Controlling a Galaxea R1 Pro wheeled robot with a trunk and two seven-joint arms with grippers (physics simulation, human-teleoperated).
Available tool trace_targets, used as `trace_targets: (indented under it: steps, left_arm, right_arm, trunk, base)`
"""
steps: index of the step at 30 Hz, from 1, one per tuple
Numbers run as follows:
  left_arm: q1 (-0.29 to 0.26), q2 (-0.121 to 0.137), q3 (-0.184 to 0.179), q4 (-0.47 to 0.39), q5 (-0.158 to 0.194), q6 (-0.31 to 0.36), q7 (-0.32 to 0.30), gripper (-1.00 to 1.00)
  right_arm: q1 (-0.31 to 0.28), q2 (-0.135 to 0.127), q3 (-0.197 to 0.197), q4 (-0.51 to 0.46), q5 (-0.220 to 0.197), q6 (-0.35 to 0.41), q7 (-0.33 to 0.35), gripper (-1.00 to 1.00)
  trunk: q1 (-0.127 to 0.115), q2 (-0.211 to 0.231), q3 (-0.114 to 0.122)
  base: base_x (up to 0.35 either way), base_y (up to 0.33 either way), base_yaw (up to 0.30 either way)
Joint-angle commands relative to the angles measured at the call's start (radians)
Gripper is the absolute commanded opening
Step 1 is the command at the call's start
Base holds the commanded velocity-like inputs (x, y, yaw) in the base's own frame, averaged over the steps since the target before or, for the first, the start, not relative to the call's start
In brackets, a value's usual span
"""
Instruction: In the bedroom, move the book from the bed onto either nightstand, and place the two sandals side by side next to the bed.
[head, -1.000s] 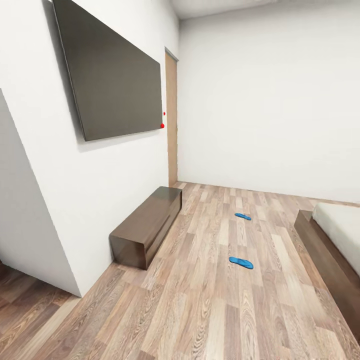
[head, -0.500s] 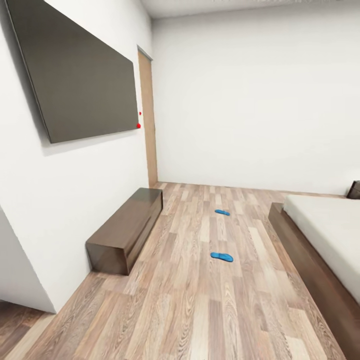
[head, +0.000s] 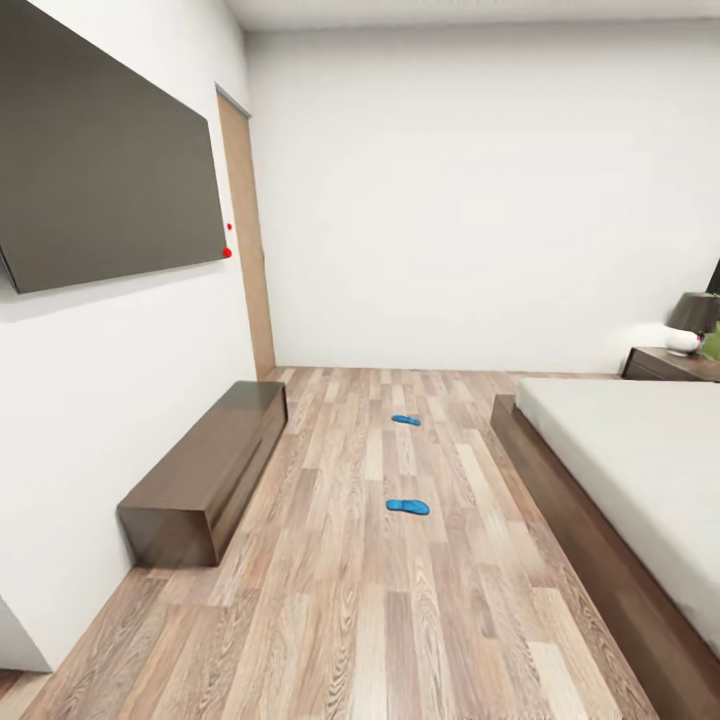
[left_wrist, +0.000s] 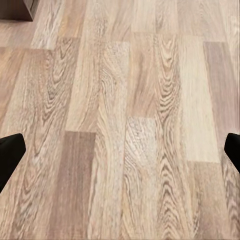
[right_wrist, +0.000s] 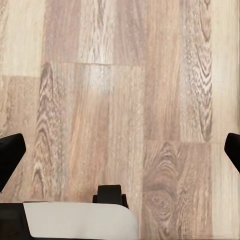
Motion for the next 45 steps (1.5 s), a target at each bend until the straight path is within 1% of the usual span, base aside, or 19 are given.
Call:
trace_targets:
  steps: [1,17,23,29,31,34,35,37,40,42,44,45]
  left_arm:
    - [0.000,0.000,0.000,0.000,0.001,-0.003,0.000,1.00]
    - [0.000,0.000,0.000,0.000,0.001,-0.003,0.000,1.00]
    - [0.000,0.000,0.000,0.005,0.001,-0.002,0.000,1.00]
    - [-0.001,0.000,0.002,0.045,0.000,0.013,0.001,1.00]
    - [-0.003,0.000,0.002,0.057,-0.001,0.051,0.001,1.00]
    - [-0.007,0.002,0.001,0.064,-0.004,0.154,0.001,1.00]
    - [-0.008,0.003,0.001,0.065,-0.004,0.170,0.001,1.00]
    - [-0.010,0.003,0.001,0.066,-0.006,0.212,0.002,1.00]
    - [-0.010,0.004,0.000,0.066,-0.008,0.229,0.002,1.00]
    - [-0.011,0.005,0.001,0.066,-0.008,0.230,0.002,1.00]
    - [-0.011,0.005,0.001,0.065,-0.008,0.219,0.002,1.00]
    - [-0.011,0.005,0.002,0.065,-0.009,0.203,0.002,1.00]
  right_arm:
    - [0.000,0.000,-0.001,0.000,0.000,-0.003,-0.001,1.00]
    - [0.000,0.000,-0.001,0.001,0.000,-0.003,0.000,1.00]
    - [0.000,0.001,0.001,0.001,0.001,-0.003,-0.001,1.00]
    - [0.000,0.002,0.001,0.001,-0.001,-0.018,0.000,1.00]
    - [0.000,0.002,0.000,0.008,-0.002,-0.014,-0.001,1.00]
    - [-0.001,0.000,-0.010,0.023,-0.003,-0.008,-0.005,1.00]
    - [-0.001,-0.001,-0.013,0.025,-0.003,-0.007,-0.006,1.00]
    - [0.000,-0.001,-0.031,0.028,-0.005,-0.006,-0.020,1.00]
    - [-0.001,-0.001,-0.055,0.029,-0.007,-0.006,-0.048,1.00]
    - [0.000,-0.001,-0.063,0.030,-0.008,-0.006,-0.056,1.00]
    - [-0.001,-0.001,-0.067,0.030,-0.008,-0.007,-0.056,1.00]
    - [0.000,-0.001,-0.068,0.030,-0.008,-0.009,-0.056,1.00]
  trunk:
    - [0.000,-0.001,-0.001]
    - [0.000,-0.001,-0.001]
    - [0.000,-0.001,-0.001]
    - [0.000,-0.001,-0.001]
    - [0.000,-0.001,-0.001]
    - [0.000,-0.001,-0.001]
    - [0.000,-0.001,-0.001]
    - [0.000,-0.001,-0.001]
    - [0.000,-0.001,-0.001]
    - [0.000,-0.001,-0.001]
    - [0.000,-0.001,-0.001]
    - [0.000,-0.001,-0.001]
  base:
    - [0.000,0.000,-0.281]
    - [0.000,0.000,-0.255]
    - [0.000,0.000,-0.089]
    - [0.000,0.000,-0.011]
    - [0.000,0.000,-0.002]
    - [0.000,0.000,0.000]
    - [0.000,0.000,0.000]
    - [0.000,0.000,0.000]
    - [0.000,0.000,0.000]
    - [0.000,0.000,0.000]
    - [0.000,0.000,0.000]
    - [0.000,0.000,0.000]
